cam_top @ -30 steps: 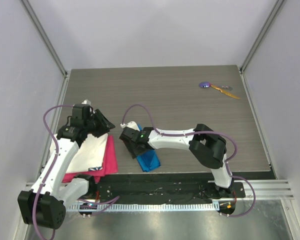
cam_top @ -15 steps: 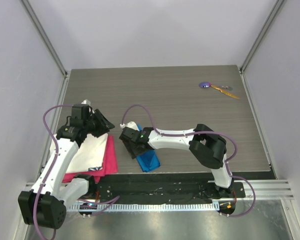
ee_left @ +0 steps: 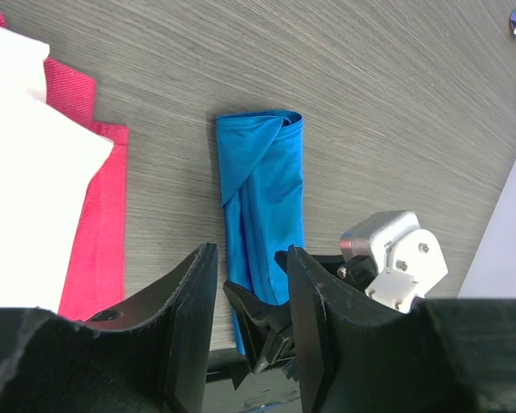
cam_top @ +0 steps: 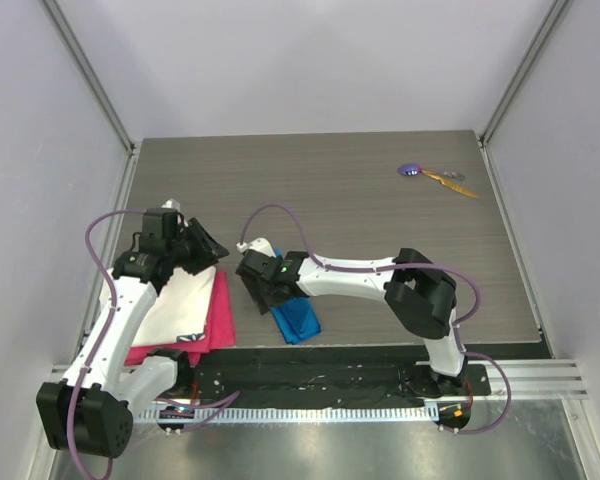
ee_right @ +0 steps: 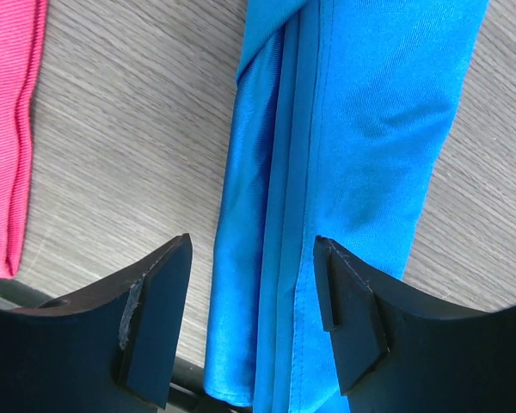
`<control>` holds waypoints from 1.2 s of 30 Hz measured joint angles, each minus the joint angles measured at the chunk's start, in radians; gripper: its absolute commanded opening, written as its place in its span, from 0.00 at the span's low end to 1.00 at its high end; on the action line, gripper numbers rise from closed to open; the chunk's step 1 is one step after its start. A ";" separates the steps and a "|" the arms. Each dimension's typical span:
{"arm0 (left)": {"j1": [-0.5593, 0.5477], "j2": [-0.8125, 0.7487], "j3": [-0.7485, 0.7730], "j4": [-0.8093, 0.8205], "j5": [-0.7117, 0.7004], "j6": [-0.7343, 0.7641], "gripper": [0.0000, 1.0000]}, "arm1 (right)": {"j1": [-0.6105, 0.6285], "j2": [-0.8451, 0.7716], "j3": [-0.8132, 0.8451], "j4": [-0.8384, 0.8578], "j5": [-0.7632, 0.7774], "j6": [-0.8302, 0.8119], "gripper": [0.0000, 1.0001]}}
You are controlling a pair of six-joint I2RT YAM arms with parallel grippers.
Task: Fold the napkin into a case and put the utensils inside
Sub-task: Pick up the smaller rectangle-folded napkin from the center of the board.
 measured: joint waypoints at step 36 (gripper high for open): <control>0.008 -0.044 0.006 -0.094 -0.138 0.000 0.47 | -0.057 -0.031 0.042 0.051 -0.143 0.060 0.01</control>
